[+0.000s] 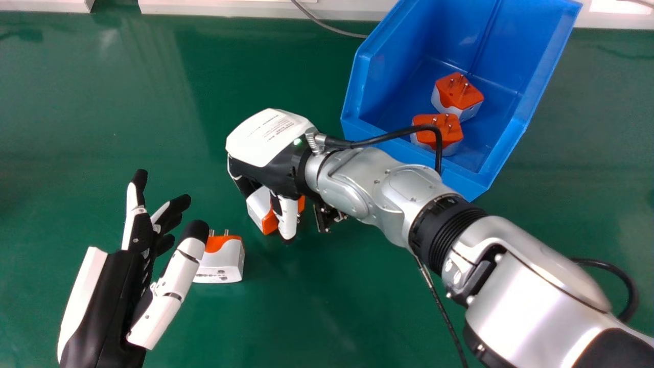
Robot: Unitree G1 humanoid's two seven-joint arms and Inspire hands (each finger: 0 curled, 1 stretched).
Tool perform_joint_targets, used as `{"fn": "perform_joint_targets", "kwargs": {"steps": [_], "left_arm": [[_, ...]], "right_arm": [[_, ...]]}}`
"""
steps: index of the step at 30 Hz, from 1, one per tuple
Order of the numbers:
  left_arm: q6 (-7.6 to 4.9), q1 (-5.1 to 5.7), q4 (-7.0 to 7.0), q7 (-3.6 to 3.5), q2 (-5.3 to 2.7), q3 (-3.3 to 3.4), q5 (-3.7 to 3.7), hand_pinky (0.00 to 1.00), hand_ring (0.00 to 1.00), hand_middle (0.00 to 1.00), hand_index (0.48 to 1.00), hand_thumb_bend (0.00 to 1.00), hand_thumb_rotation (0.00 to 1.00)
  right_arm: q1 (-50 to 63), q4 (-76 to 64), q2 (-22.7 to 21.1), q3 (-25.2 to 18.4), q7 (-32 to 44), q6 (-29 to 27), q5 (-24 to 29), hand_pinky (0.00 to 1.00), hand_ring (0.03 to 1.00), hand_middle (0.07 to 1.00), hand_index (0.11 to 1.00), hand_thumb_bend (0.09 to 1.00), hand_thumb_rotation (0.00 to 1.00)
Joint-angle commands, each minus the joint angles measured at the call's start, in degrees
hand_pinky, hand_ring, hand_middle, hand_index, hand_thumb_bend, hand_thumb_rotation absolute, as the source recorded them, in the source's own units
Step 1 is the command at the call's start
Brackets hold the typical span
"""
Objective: Pick all objects and put in blue box
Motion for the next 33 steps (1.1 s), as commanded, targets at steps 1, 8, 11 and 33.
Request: {"fn": "perform_joint_targets", "kwargs": {"steps": [1,8,11,33], "left_arm": [[-1.37,0.31,-1.52,0.16,0.24,0.26,-0.08,0.92,0.93,0.92,0.910,0.42,0.82],[-0.95,-0.04,-1.30,-0.01,0.27,0.43,-0.48,0.93,0.93,0.92,0.911,0.42,0.81],[-0.96,-0.55,-0.87,0.04,0.37,0.51,-0.33,0.93,0.93,0.92,0.909,0.42,0.80],[1.98,-6.69,3.50,-0.40,2.11,3.03,-1.02,0.93,0.93,0.92,0.907,0.42,0.83]], "right_arm": [[-1.93,-0.17,0.51,-1.30,0.90,0.74,1.71,0.38,0.550,0.494,0.500,0.512,0.00],[-1.46,-0.73,0.11,-1.30,-0.50,-0.17,1.84,0.39,0.559,0.654,0.497,0.488,0.13],[-1.04,-1.36,-0.52,-0.87,-2.77,-1.64,1.34,0.38,0.556,0.657,0.497,0.490,0.13],[14.00,-33.73,-14.29,-7.79,-5.63,-4.03,4.26,0.22,0.363,0.473,0.566,0.502,0.00]]}}
